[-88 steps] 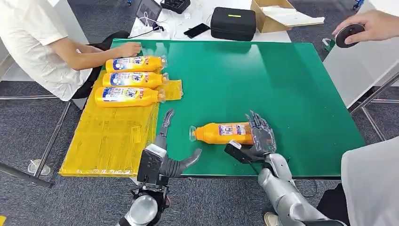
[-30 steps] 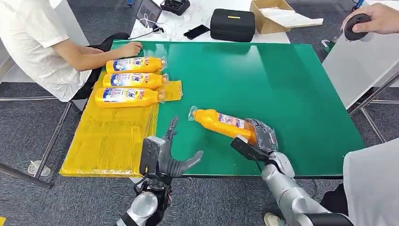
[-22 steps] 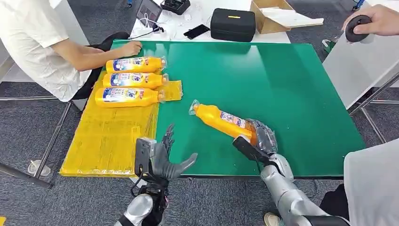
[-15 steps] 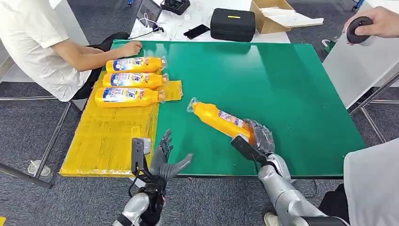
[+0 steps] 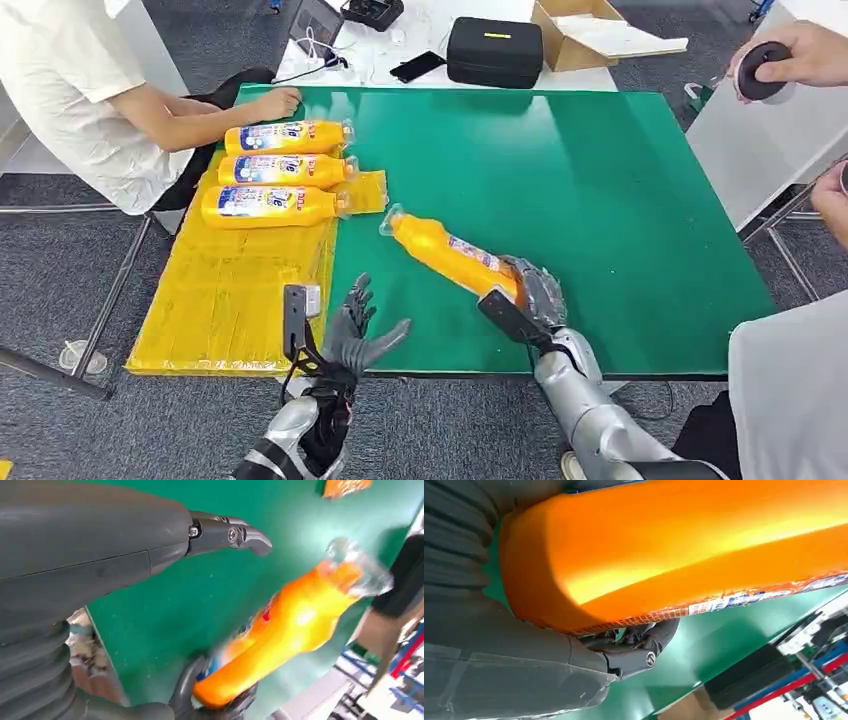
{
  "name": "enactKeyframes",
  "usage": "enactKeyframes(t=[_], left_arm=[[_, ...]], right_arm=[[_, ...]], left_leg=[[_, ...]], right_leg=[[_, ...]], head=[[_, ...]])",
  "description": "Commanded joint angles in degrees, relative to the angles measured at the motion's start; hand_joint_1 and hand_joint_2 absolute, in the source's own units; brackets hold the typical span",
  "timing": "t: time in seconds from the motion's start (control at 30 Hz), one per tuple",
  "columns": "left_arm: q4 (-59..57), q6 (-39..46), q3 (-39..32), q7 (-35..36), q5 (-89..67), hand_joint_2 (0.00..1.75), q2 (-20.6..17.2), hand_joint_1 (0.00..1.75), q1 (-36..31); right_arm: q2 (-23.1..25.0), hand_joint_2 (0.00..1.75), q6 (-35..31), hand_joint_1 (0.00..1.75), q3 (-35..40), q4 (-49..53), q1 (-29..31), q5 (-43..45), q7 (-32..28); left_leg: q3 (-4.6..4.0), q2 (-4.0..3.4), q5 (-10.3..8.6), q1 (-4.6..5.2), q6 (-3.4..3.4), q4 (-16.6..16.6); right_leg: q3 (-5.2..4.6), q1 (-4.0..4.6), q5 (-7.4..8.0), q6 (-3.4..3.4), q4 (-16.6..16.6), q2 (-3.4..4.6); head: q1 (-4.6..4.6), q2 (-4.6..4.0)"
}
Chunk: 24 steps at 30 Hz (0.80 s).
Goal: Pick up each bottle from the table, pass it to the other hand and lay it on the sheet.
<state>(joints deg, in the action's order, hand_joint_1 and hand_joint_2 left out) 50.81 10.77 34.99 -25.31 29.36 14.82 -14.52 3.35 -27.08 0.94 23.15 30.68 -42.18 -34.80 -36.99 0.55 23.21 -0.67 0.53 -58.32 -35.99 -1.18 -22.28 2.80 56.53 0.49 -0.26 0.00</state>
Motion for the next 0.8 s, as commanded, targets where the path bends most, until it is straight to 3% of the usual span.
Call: enactKeyframes(t=[0.03,0.33,0.57,0.8], left_arm=[[-17.3,-6.1,0.8,1.0,1.6,1.75,3.4,0.00,-7.5],[-19.6,-10.4,-0.7,1.4,5.0,1.75,4.4,0.00,-9.3],[-19.3,-8.7,-5.9,-2.5,8.9,1.75,4.6,0.00,-12.0],[-14.6,-7.7,-8.3,-1.9,11.1,1.75,3.5,0.00,-10.2]], right_arm=[[2.0,1.75,2.1,1.75,3.1,-1.7,2.3,1.6,-1.4],[3.0,1.75,3.1,1.75,4.8,-1.7,2.7,2.1,-2.7],[4.7,1.75,2.9,1.75,6.5,-0.6,2.2,3.3,-5.0],[4.6,1.75,3.1,1.75,8.7,1.8,0.9,6.5,-5.2]], left_leg=[[0.18,-0.08,0.08,-0.02,0.01,0.0],[0.14,-0.11,0.10,-0.03,0.00,0.0],[0.07,-0.15,0.09,-0.02,0.00,-0.1],[0.11,-0.14,0.10,-0.03,0.00,0.0]], right_leg=[[0.19,0.05,-0.05,-0.11,0.0,0.01],[0.15,0.06,-0.07,-0.15,0.0,0.03],[0.07,0.05,-0.05,-0.13,0.1,0.07],[0.11,0.06,-0.06,-0.12,0.0,0.06]], head=[[0.02,0.00],[0.00,0.00],[0.00,0.00],[0.02,0.00]])
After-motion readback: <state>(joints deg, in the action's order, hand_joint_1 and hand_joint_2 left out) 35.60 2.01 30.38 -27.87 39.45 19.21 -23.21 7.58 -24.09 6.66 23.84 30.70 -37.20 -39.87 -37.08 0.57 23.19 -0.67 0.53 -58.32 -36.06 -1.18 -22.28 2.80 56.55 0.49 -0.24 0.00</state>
